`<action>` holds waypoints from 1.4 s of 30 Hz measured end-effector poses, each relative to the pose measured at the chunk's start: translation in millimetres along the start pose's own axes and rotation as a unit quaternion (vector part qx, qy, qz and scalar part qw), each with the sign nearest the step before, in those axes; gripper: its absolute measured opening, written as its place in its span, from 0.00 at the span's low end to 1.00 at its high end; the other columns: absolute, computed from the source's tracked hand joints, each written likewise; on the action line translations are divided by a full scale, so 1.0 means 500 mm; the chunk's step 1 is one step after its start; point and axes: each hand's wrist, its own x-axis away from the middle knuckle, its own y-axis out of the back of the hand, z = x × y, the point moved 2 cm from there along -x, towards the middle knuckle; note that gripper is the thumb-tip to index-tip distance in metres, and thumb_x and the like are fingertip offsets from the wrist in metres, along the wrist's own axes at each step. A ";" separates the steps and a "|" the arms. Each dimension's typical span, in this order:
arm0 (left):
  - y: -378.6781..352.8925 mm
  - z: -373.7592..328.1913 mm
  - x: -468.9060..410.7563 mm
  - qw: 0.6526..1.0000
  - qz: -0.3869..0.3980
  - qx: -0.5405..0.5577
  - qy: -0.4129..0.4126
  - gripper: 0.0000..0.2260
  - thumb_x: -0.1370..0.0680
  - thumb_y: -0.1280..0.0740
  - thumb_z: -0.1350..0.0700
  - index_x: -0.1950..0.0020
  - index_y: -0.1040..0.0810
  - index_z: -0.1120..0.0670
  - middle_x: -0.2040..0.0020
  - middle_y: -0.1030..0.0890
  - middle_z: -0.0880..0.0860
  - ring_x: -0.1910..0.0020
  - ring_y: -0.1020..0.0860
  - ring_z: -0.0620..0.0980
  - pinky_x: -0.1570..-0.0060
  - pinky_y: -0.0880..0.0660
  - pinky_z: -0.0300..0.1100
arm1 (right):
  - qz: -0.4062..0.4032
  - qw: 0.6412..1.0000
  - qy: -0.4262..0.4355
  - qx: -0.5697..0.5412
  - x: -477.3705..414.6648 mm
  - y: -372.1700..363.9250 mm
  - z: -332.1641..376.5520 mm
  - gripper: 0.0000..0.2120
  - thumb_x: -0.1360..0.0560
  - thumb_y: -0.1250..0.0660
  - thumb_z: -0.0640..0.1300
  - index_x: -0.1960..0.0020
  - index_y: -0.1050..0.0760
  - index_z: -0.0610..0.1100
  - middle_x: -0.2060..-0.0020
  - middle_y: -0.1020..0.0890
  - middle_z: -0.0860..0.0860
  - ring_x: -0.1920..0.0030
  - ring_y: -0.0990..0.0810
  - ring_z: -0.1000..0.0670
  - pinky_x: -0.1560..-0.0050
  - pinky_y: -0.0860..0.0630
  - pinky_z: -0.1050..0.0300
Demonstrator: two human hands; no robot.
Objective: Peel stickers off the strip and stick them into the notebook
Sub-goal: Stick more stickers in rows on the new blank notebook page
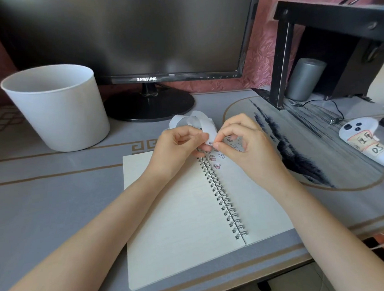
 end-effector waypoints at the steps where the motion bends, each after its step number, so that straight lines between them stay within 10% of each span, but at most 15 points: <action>1: 0.001 0.000 0.000 1.000 -0.003 0.003 0.000 0.05 0.23 0.33 0.61 0.58 0.20 0.60 0.63 0.17 0.56 0.60 0.17 0.49 0.58 0.21 0.38 | -0.001 1.000 0.008 0.005 0.001 0.002 0.002 0.02 0.29 0.28 0.41 0.57 0.20 0.46 0.54 0.25 0.53 0.50 0.26 0.54 0.52 0.34 0.68; 7: 0.005 0.004 -0.005 1.000 -0.020 0.016 0.005 0.06 0.23 0.33 0.60 0.58 0.20 0.60 0.64 0.17 0.57 0.61 0.17 0.51 0.56 0.21 0.40 | -0.005 0.998 0.026 -0.054 -0.001 0.017 0.011 0.04 0.28 0.29 0.38 0.59 0.22 0.45 0.58 0.23 0.52 0.56 0.27 0.56 0.56 0.35 0.70; 20: 0.002 0.003 -0.004 0.999 -0.026 0.021 0.002 0.06 0.23 0.33 0.60 0.60 0.21 0.59 0.66 0.18 0.52 0.62 0.17 0.47 0.60 0.23 0.35 | 0.112 0.930 -0.313 -0.157 0.007 0.029 -0.031 0.05 0.30 0.27 0.39 0.56 0.20 0.39 0.75 0.24 0.52 0.80 0.33 0.60 0.77 0.38 0.70; 42: 0.002 0.000 -0.003 1.000 -0.020 0.008 -0.001 0.08 0.23 0.33 0.60 0.62 0.21 0.56 0.69 0.19 0.47 0.61 0.17 0.49 0.58 0.22 0.36 | 0.125 0.933 -0.318 -0.114 0.008 0.018 -0.039 0.02 0.30 0.27 0.39 0.60 0.19 0.43 0.70 0.19 0.52 0.77 0.30 0.62 0.76 0.36 0.73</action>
